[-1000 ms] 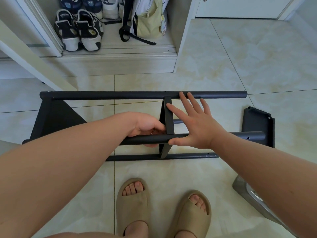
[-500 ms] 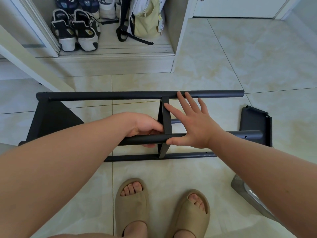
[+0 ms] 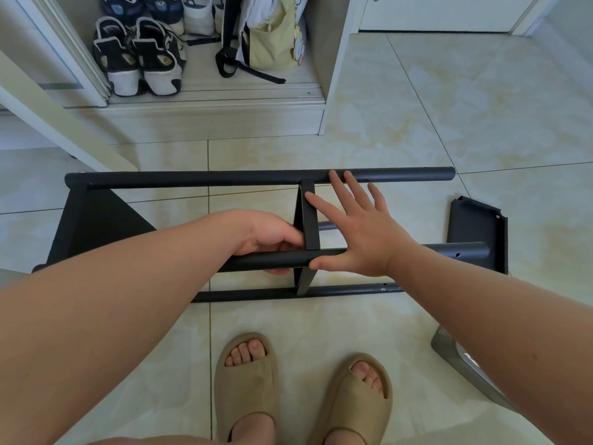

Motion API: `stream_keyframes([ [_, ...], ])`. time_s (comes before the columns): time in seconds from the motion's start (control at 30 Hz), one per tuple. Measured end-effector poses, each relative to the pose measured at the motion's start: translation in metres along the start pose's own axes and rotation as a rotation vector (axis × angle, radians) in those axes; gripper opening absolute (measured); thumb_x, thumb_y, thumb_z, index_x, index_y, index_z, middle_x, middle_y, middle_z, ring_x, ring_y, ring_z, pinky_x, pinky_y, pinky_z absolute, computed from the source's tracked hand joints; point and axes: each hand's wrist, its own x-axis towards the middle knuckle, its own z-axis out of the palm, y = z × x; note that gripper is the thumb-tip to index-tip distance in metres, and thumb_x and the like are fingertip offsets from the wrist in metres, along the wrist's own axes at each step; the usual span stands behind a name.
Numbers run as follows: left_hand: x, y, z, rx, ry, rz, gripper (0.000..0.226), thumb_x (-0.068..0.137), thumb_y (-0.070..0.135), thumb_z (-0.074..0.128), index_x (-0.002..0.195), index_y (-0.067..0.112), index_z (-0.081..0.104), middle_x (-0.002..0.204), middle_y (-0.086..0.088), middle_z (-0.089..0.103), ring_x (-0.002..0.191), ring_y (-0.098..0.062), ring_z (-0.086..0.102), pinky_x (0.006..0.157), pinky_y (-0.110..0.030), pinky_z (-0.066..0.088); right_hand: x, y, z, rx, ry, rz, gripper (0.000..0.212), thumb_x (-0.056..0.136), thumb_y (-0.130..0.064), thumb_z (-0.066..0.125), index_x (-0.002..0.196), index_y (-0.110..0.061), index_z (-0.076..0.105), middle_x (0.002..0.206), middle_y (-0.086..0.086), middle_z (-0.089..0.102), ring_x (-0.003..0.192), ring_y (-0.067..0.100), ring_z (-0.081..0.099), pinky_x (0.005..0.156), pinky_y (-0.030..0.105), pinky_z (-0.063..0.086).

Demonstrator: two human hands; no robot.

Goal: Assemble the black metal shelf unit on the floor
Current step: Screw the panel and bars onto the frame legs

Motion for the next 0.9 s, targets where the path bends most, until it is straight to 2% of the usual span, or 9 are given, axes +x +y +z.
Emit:
stream_keyframes([
  [0.17,-0.0013,-0.0016,-0.0034,-0.052,-0.037,0.004,0.016,0.096,0.016,0.057,0.101,0.015,0.072,0.090,-0.003,0.071,0.091,-0.019,0.061,0.096,-0.038,0.050,0.0000,-0.0002,0.0004,0.001,0.001,-0.002,0.110,0.066,-0.099,0.020,0.157,-0.046,-0.010,0.167,0.005,-0.023,0.153,0.027,-0.025,0.123,0.057,-0.008],
  [0.33,-0.0004,-0.0003,-0.0014,-0.014,-0.009,-0.008,0.018,0.096,0.023,0.058,0.108,0.017,0.071,0.085,0.000,0.071,0.091,-0.018,0.062,0.088,-0.037,0.055,-0.0001,-0.0003,0.0003,0.003,0.003,-0.001,0.110,0.065,-0.100,0.020,0.158,-0.046,-0.008,0.167,0.005,-0.023,0.153,0.027,-0.025,0.123,0.056,-0.008],
  [0.47,0.0003,-0.0005,-0.0009,-0.005,-0.002,-0.002,0.016,0.097,0.021,0.058,0.106,0.017,0.070,0.081,0.000,0.072,0.079,-0.016,0.064,0.080,-0.033,0.056,0.0002,-0.0002,0.0006,-0.003,0.006,-0.003,0.110,0.066,-0.099,0.019,0.157,-0.046,-0.009,0.167,0.005,-0.023,0.153,0.027,-0.024,0.124,0.056,-0.008],
  [0.67,-0.0024,-0.0021,-0.0034,-0.056,-0.050,0.008,0.020,0.097,0.016,0.053,0.103,0.016,0.072,0.094,-0.003,0.072,0.094,-0.019,0.060,0.094,-0.037,0.051,0.0000,-0.0006,0.0007,-0.003,0.012,-0.002,0.109,0.066,-0.099,0.019,0.157,-0.046,-0.009,0.168,0.005,-0.022,0.153,0.027,-0.024,0.124,0.057,-0.007],
  [0.8,-0.0031,0.0000,-0.0003,-0.049,-0.017,-0.014,0.022,0.099,0.022,0.054,0.111,0.014,0.069,0.087,-0.002,0.070,0.092,-0.019,0.061,0.090,-0.038,0.055,0.0001,-0.0001,0.0007,0.000,0.009,-0.002,0.110,0.066,-0.099,0.019,0.157,-0.046,-0.009,0.167,0.005,-0.022,0.153,0.027,-0.024,0.124,0.057,-0.006],
  [0.9,-0.0019,0.0005,0.0016,0.002,0.007,-0.005,0.018,0.097,0.023,0.059,0.110,0.015,0.068,0.081,0.000,0.070,0.084,-0.016,0.063,0.086,-0.036,0.056,-0.0002,-0.0003,0.0010,0.002,0.014,-0.002,0.110,0.066,-0.099,0.019,0.158,-0.045,-0.008,0.168,0.005,-0.022,0.153,0.027,-0.023,0.123,0.057,-0.006],
])
